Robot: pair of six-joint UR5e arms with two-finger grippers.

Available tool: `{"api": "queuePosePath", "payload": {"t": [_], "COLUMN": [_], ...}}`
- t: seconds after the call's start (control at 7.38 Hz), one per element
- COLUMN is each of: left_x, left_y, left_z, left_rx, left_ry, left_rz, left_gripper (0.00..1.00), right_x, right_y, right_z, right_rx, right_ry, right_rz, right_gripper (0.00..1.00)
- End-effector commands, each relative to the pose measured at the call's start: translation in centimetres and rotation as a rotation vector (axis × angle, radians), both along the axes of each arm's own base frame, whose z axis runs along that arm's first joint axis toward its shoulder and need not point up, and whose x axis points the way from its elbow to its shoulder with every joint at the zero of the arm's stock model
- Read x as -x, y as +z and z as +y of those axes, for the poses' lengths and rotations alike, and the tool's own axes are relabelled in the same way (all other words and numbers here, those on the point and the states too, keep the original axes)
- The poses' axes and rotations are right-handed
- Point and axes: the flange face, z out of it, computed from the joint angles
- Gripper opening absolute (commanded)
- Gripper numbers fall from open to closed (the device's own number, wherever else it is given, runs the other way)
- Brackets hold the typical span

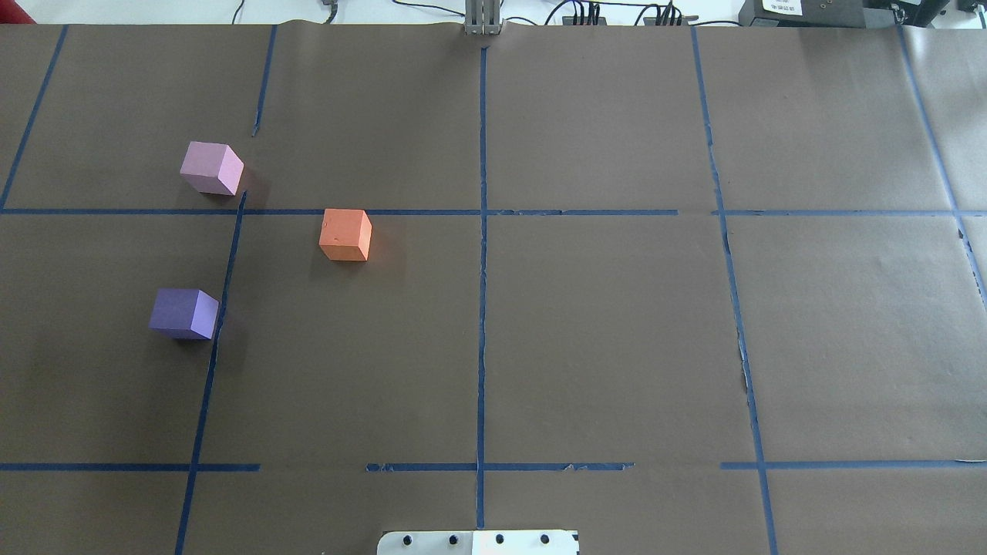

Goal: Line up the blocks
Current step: 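Move the left gripper out over the orange cube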

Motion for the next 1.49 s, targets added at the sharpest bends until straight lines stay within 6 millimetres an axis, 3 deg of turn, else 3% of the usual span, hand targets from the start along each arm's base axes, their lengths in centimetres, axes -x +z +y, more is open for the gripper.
{"api": "queuePosePath", "payload": {"t": [0.0, 0.14, 0.27, 0.41, 0.54, 0.68, 0.95, 1.22, 1.36], "left_x": [0.0, 0.0, -0.4, -2.3, -6.8, -12.9, -24.3, -37.7, -42.3], "left_y": [-0.6, -0.8, -3.8, -6.4, -8.2, -12.9, -21.1, -26.9, -28.5], "left_z": [-0.2, -0.3, -2.8, -3.7, -4.0, -6.3, -8.5, -7.5, -8.0], "left_rx": [-0.013, -0.022, -0.153, -0.303, -0.224, -0.123, 0.026, 0.140, 0.207], "left_ry": [0.001, 0.002, 0.008, 0.027, 0.003, -0.039, -0.082, -0.138, -0.193], "left_rz": [0.000, 0.000, 0.003, 0.021, 0.086, 0.127, 0.190, 0.163, 0.148], "left_gripper": [1.00, 1.00, 1.00, 1.00, 1.00, 1.00, 1.00, 1.00, 1.00], "right_x": [0.0, 0.0, 0.0, 0.0, 0.0, 0.0, 0.0, 0.0, 0.0], "right_y": [0.0, 0.0, 0.0, 0.0, 0.0, 0.0, 0.0, 0.0, 0.0], "right_z": [0.0, 0.0, 0.0, 0.0, 0.0, 0.0, 0.0, 0.0, 0.0], "right_rx": [-0.001, -0.001, -0.001, 0.000, 0.000, -0.001, -0.001, 0.000, -0.001], "right_ry": [0.000, 0.000, 0.000, 0.000, 0.000, 0.000, 0.000, 0.000, 0.000], "right_rz": [0.000, 0.000, 0.000, 0.000, 0.000, 0.000, 0.000, 0.000, 0.000], "right_gripper": [1.00, 1.00, 1.00, 1.00, 1.00, 1.00, 1.00, 1.00, 1.00]}}
